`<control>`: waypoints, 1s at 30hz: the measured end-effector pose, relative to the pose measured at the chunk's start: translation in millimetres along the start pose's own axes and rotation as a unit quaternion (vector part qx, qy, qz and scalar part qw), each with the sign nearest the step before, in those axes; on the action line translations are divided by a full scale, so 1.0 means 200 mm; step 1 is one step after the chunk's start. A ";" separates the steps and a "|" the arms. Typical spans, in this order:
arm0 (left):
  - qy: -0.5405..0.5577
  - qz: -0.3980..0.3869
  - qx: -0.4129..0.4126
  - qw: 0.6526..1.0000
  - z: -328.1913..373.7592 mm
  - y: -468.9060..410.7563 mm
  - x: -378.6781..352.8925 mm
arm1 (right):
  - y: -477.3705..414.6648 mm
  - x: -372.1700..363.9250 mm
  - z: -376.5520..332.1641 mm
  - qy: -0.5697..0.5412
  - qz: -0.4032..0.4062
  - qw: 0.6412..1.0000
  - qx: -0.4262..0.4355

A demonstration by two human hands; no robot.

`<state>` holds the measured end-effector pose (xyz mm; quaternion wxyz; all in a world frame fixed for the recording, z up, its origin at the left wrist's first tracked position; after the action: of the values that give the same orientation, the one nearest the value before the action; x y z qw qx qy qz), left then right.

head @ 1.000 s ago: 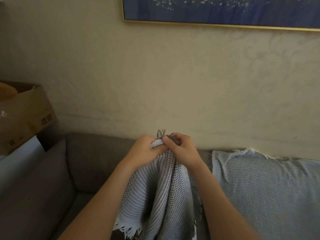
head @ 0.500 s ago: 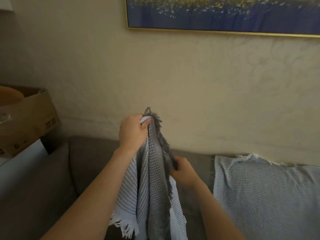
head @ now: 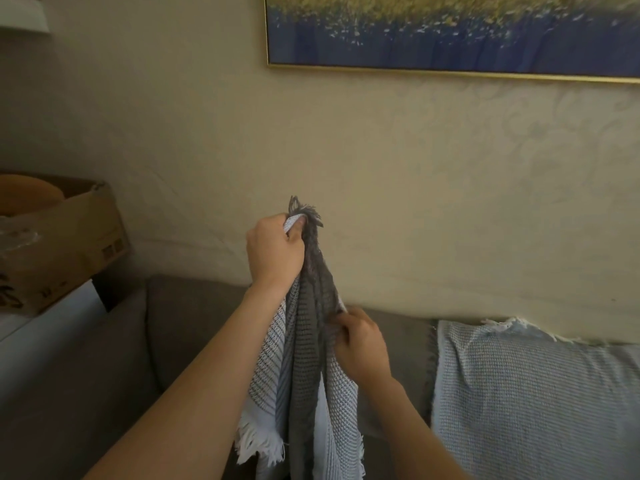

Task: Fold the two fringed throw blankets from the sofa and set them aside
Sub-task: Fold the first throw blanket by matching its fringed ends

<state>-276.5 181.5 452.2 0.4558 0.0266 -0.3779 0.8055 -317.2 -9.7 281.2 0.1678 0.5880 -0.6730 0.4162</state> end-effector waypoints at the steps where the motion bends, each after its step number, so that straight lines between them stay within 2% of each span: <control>1: 0.000 0.003 0.000 1.000 0.01 0.00 0.00 | 0.01 -0.04 -0.01 -0.007 -0.037 0.999 0.001; 3: 0.001 0.009 0.001 1.000 0.02 0.01 0.01 | 0.04 -0.09 -0.06 -0.003 -0.076 0.997 0.002; 8: 0.006 0.021 0.013 1.000 0.00 0.00 0.01 | 0.08 -0.17 -0.07 0.074 -0.065 0.995 -0.005; 12: -0.003 0.026 0.050 0.998 -0.06 0.00 0.02 | 0.07 -0.19 0.00 -0.028 -0.052 0.998 0.015; 15: -0.006 0.029 0.075 0.997 -0.12 0.01 0.01 | 0.09 -0.18 0.04 -0.058 -0.031 0.998 0.025; 25: -0.021 0.032 0.110 0.993 -0.21 0.04 -0.03 | 0.07 -0.10 0.15 -0.045 -0.061 0.997 -0.015; 30: -0.012 0.033 0.103 0.994 -0.19 0.05 -0.05 | 0.02 -0.01 0.19 -0.026 -0.058 0.997 -0.040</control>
<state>-267.1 194.7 415.2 0.4194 0.0707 -0.2995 0.8540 -310.3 -37.4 256.4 0.1977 0.6294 -0.6581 0.3629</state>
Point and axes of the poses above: each hand's wrist, its own y-axis away from the middle knuckle, its own x-axis out of the back of the hand, z = x × y, the point moved 8 cm from there along -y, towards the middle knuckle
